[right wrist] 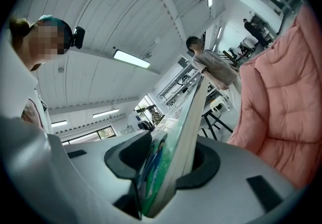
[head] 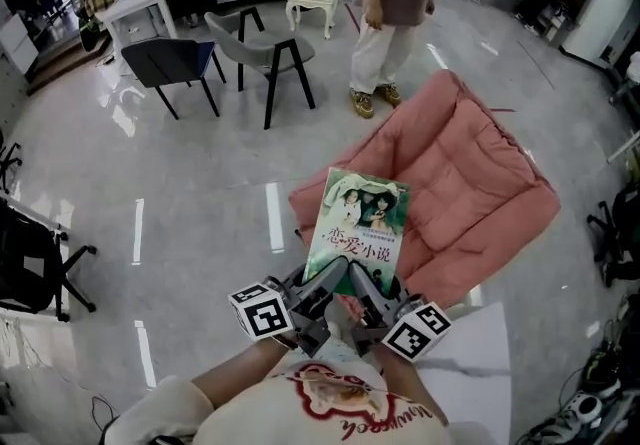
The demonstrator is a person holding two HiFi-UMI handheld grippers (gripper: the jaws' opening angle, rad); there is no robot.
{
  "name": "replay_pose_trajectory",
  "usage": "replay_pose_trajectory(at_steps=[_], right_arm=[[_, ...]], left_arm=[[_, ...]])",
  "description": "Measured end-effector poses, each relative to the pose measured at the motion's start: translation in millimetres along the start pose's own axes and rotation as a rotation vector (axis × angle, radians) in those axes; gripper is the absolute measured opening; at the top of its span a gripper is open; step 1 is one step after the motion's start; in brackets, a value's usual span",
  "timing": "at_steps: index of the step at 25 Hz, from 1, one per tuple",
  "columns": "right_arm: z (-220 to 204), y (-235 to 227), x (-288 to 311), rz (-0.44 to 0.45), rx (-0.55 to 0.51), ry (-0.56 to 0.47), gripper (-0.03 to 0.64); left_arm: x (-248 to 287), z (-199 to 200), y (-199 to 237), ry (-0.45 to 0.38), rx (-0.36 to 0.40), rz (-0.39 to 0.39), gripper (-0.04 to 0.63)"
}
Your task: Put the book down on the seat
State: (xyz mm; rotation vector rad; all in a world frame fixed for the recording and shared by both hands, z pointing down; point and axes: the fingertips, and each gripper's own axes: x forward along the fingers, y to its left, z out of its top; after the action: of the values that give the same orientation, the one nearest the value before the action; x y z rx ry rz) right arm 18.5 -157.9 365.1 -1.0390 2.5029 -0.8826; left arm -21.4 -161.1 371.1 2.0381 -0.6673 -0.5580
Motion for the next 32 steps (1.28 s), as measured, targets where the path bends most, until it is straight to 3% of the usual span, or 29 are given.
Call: replay_pose_trajectory(at_steps=[14,32], right_arm=[[-33,-58,6,-0.106,0.053,0.016,0.146],[-99,-125,-10,-0.178,0.170,0.026,0.146]], left_arm=[[16,-24,63,0.083,-0.084,0.017,0.098],[15,-81,137,0.167,-0.134,0.095,0.098]])
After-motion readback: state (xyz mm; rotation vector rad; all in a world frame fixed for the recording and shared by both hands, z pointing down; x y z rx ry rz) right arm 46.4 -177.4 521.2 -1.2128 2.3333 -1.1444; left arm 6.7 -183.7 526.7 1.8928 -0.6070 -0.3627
